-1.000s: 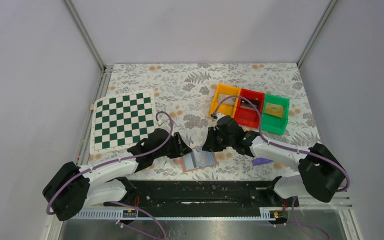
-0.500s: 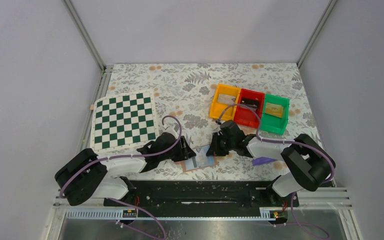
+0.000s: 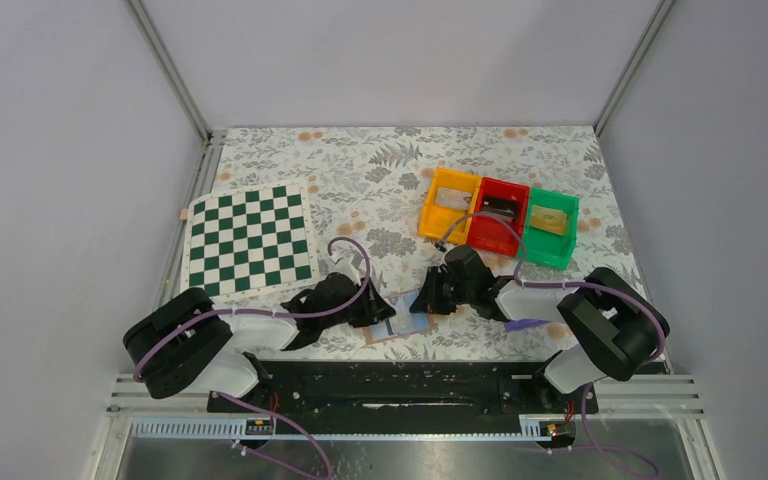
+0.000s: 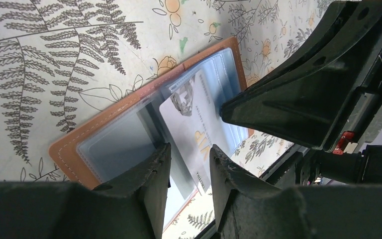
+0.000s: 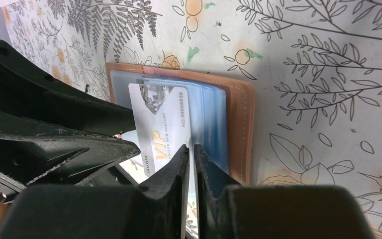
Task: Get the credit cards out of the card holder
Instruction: Remove the credit card from the card holder.
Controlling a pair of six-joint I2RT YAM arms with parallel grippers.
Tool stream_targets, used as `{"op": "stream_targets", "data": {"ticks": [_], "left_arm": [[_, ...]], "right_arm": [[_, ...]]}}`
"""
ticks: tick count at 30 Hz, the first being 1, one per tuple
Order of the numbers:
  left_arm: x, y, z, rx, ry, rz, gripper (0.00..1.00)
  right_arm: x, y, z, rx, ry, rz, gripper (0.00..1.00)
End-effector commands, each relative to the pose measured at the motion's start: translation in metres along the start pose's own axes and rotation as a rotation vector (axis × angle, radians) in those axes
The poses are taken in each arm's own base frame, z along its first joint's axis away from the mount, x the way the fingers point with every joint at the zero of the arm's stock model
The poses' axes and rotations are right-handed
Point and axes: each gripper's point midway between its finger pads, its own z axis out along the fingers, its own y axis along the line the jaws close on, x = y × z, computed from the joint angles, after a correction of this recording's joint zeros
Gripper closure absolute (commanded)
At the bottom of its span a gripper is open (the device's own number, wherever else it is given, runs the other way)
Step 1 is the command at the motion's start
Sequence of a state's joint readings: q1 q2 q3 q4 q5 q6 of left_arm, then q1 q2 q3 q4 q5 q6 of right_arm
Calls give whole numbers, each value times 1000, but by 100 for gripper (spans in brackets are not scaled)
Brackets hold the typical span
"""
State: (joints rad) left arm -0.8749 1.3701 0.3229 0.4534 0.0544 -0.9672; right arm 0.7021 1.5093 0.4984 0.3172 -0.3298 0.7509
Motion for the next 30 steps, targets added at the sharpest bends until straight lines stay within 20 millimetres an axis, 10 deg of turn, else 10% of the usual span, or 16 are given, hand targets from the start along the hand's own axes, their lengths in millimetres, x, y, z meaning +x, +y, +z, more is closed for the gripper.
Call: {"op": "stream_targets", "data": {"ticks": [1,9,19,30], "left_arm": [[-7,-11,0,58,-52,-6,66],[-5,-23,0,148,-55,-38,67],[-5,-27,-3,174,-58,-72,100],[-8,-24,-22,164,-63,-109,100]], "right_arm": [[18,-29,3,91,41,32,85],[21,-32,5,88,46,44,86],[22,-37,4,99,34,56,86],[15,-44,-1,118,15,62,87]]}}
